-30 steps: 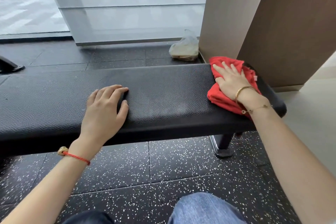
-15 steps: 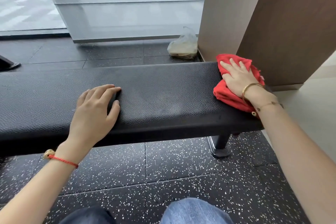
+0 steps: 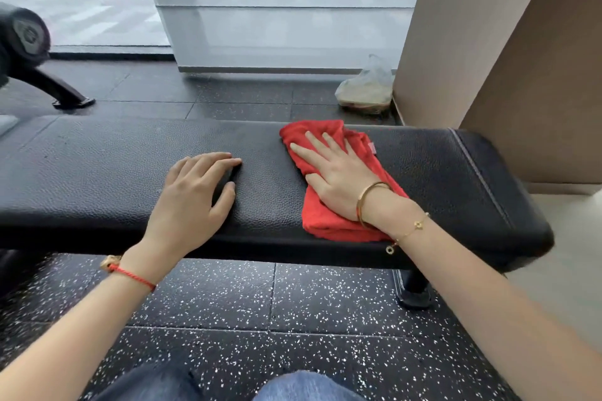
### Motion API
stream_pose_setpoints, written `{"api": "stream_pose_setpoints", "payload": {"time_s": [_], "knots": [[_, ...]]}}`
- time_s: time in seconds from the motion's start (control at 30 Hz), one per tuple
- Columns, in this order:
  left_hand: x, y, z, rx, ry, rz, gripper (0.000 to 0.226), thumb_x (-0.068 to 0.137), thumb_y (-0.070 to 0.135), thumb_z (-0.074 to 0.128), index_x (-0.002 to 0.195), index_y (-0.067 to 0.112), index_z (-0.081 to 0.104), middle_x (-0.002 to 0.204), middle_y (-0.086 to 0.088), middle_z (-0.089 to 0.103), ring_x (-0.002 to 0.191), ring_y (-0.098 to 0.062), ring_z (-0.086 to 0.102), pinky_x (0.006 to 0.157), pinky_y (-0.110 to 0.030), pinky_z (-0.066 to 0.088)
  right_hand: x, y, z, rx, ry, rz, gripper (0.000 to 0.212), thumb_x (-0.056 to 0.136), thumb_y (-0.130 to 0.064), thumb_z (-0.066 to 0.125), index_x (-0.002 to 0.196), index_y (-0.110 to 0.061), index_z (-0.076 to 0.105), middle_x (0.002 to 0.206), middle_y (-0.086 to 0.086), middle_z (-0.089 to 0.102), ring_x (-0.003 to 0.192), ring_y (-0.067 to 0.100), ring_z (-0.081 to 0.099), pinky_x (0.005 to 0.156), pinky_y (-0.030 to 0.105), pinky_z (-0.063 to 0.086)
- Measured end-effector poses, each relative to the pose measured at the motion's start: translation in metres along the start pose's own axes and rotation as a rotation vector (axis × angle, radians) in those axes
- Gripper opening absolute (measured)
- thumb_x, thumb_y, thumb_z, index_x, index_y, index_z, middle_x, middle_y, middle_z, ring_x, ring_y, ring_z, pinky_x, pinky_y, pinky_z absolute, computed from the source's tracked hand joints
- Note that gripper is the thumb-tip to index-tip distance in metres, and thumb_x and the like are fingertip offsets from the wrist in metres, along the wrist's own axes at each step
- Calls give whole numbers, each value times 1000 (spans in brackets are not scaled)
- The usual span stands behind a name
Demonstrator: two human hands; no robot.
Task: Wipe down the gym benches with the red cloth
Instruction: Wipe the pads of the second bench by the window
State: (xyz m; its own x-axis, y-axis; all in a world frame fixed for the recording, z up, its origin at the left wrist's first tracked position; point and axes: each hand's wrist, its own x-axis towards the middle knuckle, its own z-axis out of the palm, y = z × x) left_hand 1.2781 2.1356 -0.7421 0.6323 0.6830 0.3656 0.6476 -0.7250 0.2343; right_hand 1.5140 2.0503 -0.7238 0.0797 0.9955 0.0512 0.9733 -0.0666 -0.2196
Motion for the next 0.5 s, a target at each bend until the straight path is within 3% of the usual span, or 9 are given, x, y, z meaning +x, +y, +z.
{"api": "stream_pose_setpoints", "payload": {"time_s": [0.13, 0.27, 0.5], "knots": [[1, 2, -4, 0, -25, -4, 43, 94, 33, 43, 133, 21, 56, 137, 5, 54, 131, -16, 45, 117, -40, 26, -9, 9, -6, 46, -44, -115, 57, 99, -28, 38, 150, -37, 15, 161, -7, 2, 149, 19, -4, 120, 40, -7], [3, 3, -11, -31, -29, -37, 37, 94, 24, 56, 131, 19, 58, 138, 5, 55, 133, -15, 46, 117, -43, 26, 28, 12, -8, 49, -54, -99, 56, 100, -29, 36, 151, -37, 15, 161, -5, 2, 149, 19, -3, 118, 39, -8], [-15, -38, -43, 58, 130, -112, 36, 92, 30, 50, 125, 18, 60, 129, 5, 60, 126, -16, 52, 120, -38, 23, 111, -68, 15, 34, -68, -118, 54, 100, -31, 30, 152, -33, 15, 162, -1, 2, 149, 22, -2, 118, 43, -8]]}}
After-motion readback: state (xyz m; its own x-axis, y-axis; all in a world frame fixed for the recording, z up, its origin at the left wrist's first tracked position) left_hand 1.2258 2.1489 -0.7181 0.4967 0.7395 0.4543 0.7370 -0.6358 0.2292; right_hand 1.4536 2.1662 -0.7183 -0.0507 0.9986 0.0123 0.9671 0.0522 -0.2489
